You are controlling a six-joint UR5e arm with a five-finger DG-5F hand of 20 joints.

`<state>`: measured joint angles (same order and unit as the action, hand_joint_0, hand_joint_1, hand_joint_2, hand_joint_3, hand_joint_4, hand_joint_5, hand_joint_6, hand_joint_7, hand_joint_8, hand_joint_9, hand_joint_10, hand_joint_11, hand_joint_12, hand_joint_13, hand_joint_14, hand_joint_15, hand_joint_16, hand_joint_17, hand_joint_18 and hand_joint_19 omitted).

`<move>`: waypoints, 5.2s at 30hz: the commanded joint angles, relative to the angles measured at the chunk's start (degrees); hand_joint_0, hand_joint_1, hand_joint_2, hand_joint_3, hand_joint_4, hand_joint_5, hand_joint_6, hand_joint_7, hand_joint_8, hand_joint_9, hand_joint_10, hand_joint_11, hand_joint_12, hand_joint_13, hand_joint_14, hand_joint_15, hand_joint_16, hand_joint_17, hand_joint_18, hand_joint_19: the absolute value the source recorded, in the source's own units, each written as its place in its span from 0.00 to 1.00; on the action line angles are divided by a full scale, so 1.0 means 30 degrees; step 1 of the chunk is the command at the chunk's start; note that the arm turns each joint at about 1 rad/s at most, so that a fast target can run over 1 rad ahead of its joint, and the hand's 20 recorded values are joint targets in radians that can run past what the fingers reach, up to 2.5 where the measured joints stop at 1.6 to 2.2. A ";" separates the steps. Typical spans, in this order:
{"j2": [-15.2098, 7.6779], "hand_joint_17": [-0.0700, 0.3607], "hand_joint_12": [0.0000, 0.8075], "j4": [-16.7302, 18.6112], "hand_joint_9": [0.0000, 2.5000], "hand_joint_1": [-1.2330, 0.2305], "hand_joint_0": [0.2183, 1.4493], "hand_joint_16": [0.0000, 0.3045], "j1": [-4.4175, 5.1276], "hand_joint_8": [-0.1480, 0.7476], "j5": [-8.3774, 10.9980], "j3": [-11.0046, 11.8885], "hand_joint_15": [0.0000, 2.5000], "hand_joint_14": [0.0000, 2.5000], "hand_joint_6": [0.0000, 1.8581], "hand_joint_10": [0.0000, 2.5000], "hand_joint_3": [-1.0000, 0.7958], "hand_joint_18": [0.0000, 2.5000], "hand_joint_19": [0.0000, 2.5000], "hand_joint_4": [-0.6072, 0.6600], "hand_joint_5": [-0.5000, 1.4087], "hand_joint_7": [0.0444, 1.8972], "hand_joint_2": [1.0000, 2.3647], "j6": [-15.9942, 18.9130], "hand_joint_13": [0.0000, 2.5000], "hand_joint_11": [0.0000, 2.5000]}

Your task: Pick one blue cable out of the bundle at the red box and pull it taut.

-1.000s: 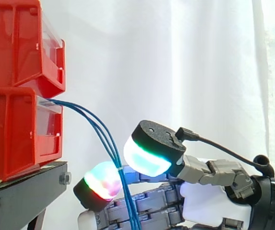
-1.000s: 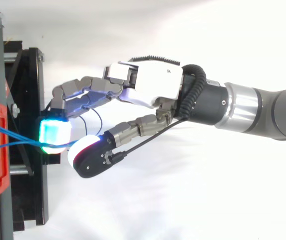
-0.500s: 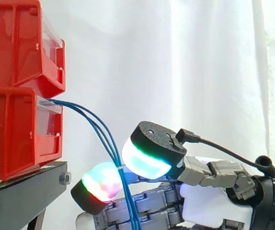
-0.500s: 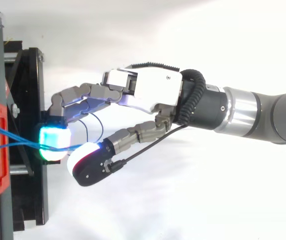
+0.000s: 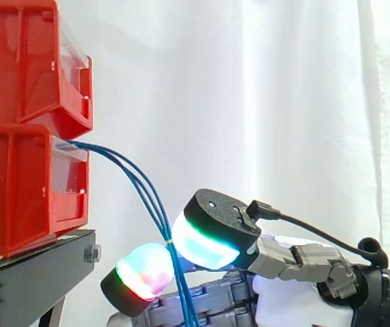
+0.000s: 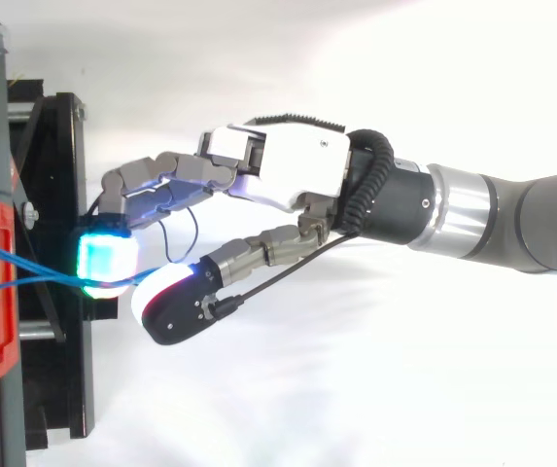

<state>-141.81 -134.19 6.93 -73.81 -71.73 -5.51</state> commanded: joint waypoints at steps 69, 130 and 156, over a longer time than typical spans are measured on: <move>0.0952 0.42 0.46 -0.2409 0.43 0.31 0.36 0.16 0.0063 0.56 -0.0154 0.0178 0.24 0.01 0.47 0.00 0.50 0.26 0.14 0.61 0.16 0.42 0.01 0.0372 0.37 0.50; 0.2915 0.42 0.48 -0.6833 0.43 0.34 0.28 0.16 0.0268 0.57 -0.0183 0.0208 0.26 0.01 0.46 0.00 0.28 0.26 0.16 0.63 0.17 0.44 0.00 0.0430 0.37 0.51; 0.2915 0.41 0.47 -0.6774 0.44 0.31 0.34 0.16 0.0210 0.57 -0.0154 0.0178 0.25 0.01 0.48 0.00 0.42 0.27 0.16 0.62 0.17 0.49 0.01 0.0313 0.38 0.52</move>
<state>-133.08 -154.53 7.58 -74.35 -71.14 -4.47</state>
